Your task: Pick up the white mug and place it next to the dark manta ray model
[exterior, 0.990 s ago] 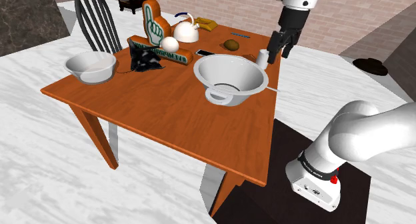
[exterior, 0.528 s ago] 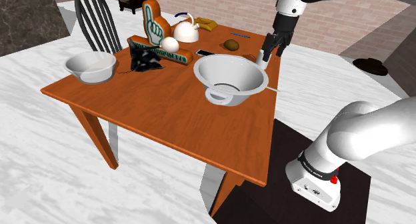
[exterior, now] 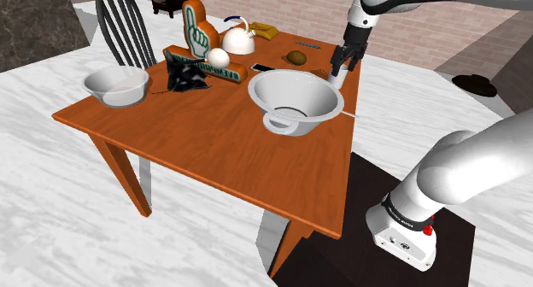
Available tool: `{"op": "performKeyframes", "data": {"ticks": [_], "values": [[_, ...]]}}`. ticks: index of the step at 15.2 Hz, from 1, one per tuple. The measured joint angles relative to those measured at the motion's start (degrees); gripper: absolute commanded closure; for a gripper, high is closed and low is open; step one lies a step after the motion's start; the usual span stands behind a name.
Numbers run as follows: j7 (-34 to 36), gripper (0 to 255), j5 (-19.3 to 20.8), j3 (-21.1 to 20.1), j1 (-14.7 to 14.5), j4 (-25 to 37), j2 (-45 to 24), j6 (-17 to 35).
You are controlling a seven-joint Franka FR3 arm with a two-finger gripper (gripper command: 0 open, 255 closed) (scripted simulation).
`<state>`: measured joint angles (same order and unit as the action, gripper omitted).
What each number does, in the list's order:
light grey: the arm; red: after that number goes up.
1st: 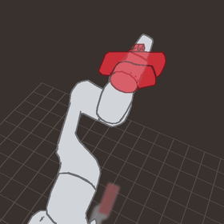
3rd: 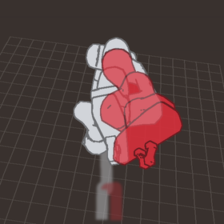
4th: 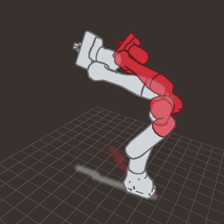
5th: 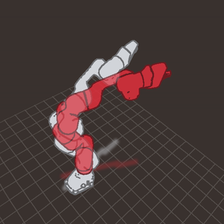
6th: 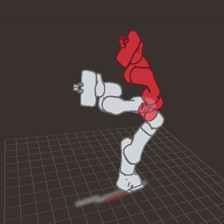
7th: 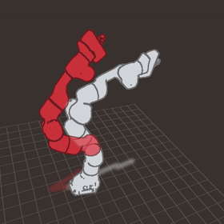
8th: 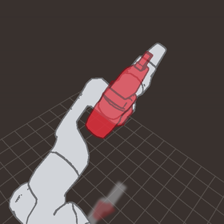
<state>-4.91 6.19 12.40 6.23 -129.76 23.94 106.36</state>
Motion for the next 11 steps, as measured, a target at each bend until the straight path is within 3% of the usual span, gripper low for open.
{"op": "performKeyframes", "data": {"ticks": [11], "values": [[-10.16, 0, -4.03, 8.25, 2.96, 13.23, -20.3, 9.4]]}}
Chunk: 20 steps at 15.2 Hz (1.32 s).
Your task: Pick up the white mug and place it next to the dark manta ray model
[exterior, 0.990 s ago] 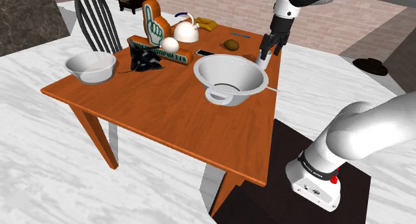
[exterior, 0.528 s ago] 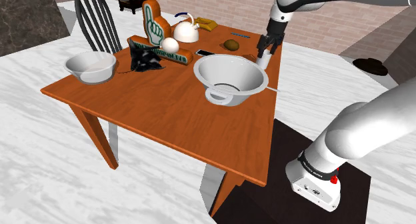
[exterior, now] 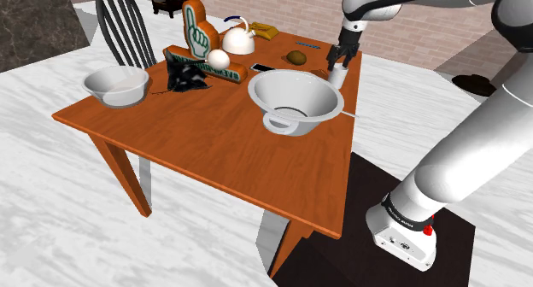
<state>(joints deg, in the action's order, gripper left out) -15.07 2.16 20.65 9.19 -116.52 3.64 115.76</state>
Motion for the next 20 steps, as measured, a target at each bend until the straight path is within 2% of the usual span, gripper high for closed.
{"op": "performKeyframes", "data": {"ticks": [3, 7, 9, 16, 20], "values": [[-3.03, 0, -2.21, 1.59, 1.34, 3.43, -4.92, 1.84], [-7.12, 0, -6.67, 2.84, 3.76, 12.18, -14.09, 2.34], [-8.51, 0, -8.14, 3.05, 4.84, 14.52, -16.95, 2.81], [-9.57, 0, -9.68, 2.72, 5.44, 12.99, -19.8, 7.01], [-9.65, 0, -9.85, 2.66, 5.49, 12.89, -20.15, 7.47]]}}
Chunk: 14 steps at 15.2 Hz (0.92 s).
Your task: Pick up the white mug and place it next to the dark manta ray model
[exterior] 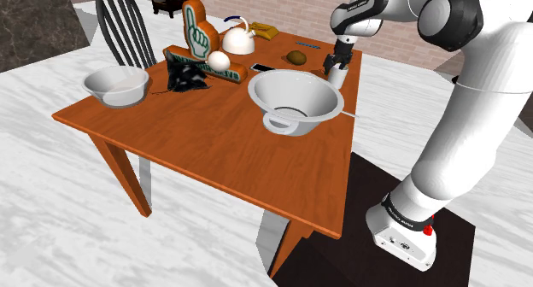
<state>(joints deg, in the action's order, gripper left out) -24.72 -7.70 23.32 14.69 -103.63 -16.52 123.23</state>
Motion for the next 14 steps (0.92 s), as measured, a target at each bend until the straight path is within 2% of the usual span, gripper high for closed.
{"op": "performKeyframes", "data": {"ticks": [2, 3, 14], "values": [[-0.01, 0, -0.01, 0.0, 0.0, -0.01, -0.01, 0.03], [-0.01, 255, -0.01, 0.0, 0.0, -0.01, -0.01, 0.03], [0.02, 255, 0.04, 0.02, 0.0, 0.2, 0.08, -0.26]]}}
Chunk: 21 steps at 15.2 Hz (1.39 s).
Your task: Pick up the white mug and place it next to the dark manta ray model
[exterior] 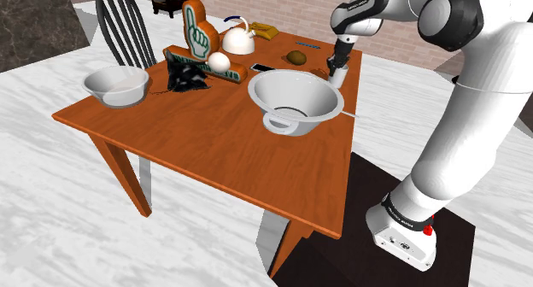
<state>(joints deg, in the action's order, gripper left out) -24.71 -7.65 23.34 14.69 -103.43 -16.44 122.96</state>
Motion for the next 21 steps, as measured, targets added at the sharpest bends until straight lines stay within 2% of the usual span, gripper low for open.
{"op": "performKeyframes", "data": {"ticks": [21], "values": [[1.6, 255, 2.11, 0.68, -0.26, 11.4, 3.52, -14.56]]}}
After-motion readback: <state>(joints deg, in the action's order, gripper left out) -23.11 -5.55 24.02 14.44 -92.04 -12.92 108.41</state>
